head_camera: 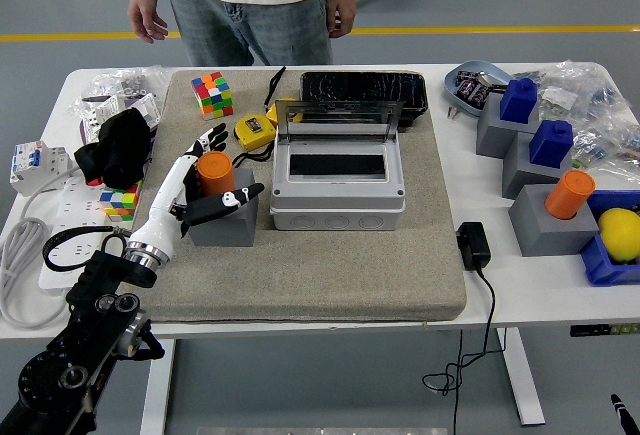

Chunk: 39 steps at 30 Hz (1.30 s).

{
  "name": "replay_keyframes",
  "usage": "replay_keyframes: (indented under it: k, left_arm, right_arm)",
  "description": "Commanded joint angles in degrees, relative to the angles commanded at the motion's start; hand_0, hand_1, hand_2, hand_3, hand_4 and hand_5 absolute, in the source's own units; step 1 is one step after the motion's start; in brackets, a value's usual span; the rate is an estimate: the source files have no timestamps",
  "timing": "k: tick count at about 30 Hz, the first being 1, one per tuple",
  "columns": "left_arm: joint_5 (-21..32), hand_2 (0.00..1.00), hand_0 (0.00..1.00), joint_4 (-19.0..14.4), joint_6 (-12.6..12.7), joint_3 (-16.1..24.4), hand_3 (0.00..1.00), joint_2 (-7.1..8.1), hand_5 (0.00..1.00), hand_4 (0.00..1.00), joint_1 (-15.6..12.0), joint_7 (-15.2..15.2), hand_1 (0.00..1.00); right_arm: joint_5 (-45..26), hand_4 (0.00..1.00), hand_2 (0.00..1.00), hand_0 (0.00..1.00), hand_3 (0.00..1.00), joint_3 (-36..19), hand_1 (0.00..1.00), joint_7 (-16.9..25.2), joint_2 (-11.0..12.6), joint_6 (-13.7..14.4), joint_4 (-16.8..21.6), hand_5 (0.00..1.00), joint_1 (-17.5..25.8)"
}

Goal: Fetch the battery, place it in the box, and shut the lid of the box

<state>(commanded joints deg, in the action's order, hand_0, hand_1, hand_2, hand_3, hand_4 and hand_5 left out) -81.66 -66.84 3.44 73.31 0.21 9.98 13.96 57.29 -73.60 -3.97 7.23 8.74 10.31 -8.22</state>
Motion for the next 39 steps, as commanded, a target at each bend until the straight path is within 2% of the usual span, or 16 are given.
replay_keyframes:
  k: [2, 3, 8, 9, 14, 15, 20, 21, 26, 27, 39]
  left_arm:
    - [-0.7, 0.811, 0.784, 0.1, 1.3, -0.2, 0.829, -0.04, 0.112, 0.998, 0.1, -0.1, 0.841]
    - [-0.9, 0.547, 0.644, 0.2, 2.0, -0.4, 0.522, -0.08, 0.029, 0.998, 0.2, -0.2, 0.662]
    - [-1.2, 0.547, 0.644, 0.6, 4.9, -0.9, 0.522, -0.21, 0.029, 0.998, 0.7, -0.3, 0.662]
    - [-1.3, 0.431, 0.542, 0.6, 5.3, -1.0, 0.402, -0.21, 0.037, 0.998, 0.8, -0.3, 0.532]
    - [-0.9, 0.431, 0.542, 1.2, 7.3, -1.6, 0.402, -0.21, 0.037, 0.998, 1.7, -0.2, 0.532]
    - [-0.6, 0.328, 0.384, 1.4, 7.5, -1.8, 0.256, -0.21, 0.042, 0.998, 1.9, -0.2, 0.441]
    - [0.7, 0.328, 0.384, 2.2, 8.0, -2.8, 0.256, -0.21, 0.042, 0.998, 2.7, -0.1, 0.441]
    - [1.2, 0.275, 0.318, 2.3, 8.0, -3.1, 0.182, -0.21, 0.043, 0.998, 2.9, -0.1, 0.399]
    - [4.0, 0.275, 0.318, 2.9, 8.6, -4.8, 0.182, -0.21, 0.043, 0.998, 3.5, 0.2, 0.399]
    - [4.5, 0.231, 0.275, 3.0, 8.7, -4.9, 0.144, -0.21, 0.05, 0.998, 3.5, 0.3, 0.362]
    - [6.9, 0.223, 0.261, 2.9, 9.6, -4.8, 0.137, -0.21, 0.057, 0.998, 3.8, 0.6, 0.346]
  right_arm:
    - [-0.1, 0.998, 0.773, 0.858, 0.815, 0.1, 0.79, 0.0, 0.0, 0.0, 0.0, 0.998, 0.0]
    - [0.0, 0.998, 0.772, 0.857, 0.816, 0.0, 0.789, -0.1, 0.0, 0.0, 0.0, 0.998, 0.1]
    - [-0.2, 0.998, 0.772, 0.857, 0.816, 0.3, 0.789, 0.0, 0.0, 0.0, 0.0, 0.998, 0.1]
    - [-0.3, 0.998, 0.772, 0.856, 0.815, 0.3, 0.789, 0.0, 0.0, -0.1, 0.0, 0.998, 0.1]
    - [-0.4, 0.998, 0.772, 0.856, 0.815, 0.4, 0.789, 0.1, 0.0, -0.1, 0.0, 0.998, 0.0]
    - [-0.4, 0.998, 0.772, 0.856, 0.815, 0.3, 0.788, 0.1, 0.0, -0.1, 0.0, 0.998, 0.0]
    - [-0.4, 0.998, 0.772, 0.856, 0.815, 0.1, 0.788, 0.0, 0.1, -0.1, 0.0, 0.998, -0.2]
    - [-0.3, 0.998, 0.772, 0.856, 0.814, 0.1, 0.788, 0.0, 0.1, -0.1, 0.0, 0.998, -0.2]
    - [-0.3, 0.998, 0.772, 0.856, 0.814, -0.1, 0.788, 0.1, 0.1, -0.2, 0.0, 0.998, -0.3]
    - [-0.3, 0.998, 0.772, 0.855, 0.814, -0.1, 0.788, 0.1, 0.1, -0.2, 0.0, 0.998, -0.3]
    - [-0.2, 0.998, 0.772, 0.854, 0.814, -0.4, 0.788, 0.1, 0.1, -0.2, 0.0, 0.998, -0.5]
